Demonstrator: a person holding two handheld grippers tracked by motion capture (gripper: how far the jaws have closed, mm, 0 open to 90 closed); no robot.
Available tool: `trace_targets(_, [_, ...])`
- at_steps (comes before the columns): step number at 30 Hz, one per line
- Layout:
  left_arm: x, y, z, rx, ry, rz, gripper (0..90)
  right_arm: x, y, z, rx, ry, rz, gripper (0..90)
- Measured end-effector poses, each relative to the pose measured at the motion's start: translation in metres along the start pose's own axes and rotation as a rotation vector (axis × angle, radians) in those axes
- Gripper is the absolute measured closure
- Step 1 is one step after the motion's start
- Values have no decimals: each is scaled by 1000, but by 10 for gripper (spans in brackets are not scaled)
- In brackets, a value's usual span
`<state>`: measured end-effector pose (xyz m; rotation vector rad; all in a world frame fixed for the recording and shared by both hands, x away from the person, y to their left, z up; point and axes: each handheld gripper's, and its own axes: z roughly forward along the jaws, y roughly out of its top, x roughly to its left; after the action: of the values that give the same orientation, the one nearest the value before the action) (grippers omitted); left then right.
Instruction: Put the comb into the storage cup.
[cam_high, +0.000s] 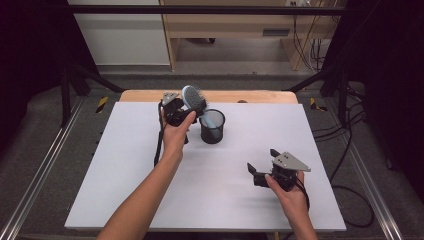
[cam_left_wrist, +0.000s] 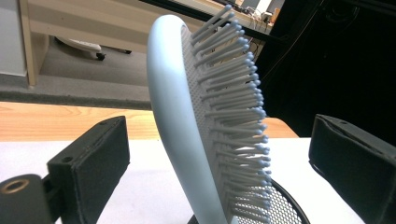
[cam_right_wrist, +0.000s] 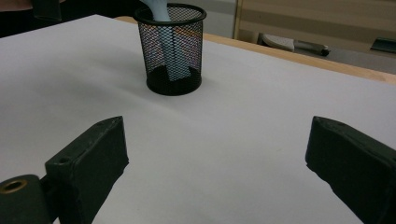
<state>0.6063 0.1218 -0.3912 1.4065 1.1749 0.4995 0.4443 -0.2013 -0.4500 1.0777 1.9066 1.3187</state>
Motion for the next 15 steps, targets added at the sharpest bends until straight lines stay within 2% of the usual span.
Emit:
trace_targets(4, [-2,-1,-3,-8,21,26,51,0,-1,-1,2,-5,-2,55])
trace_targets(15, [-4,-1,-4,-7,8,37,45,-1,-1,0,4,8,10,60])
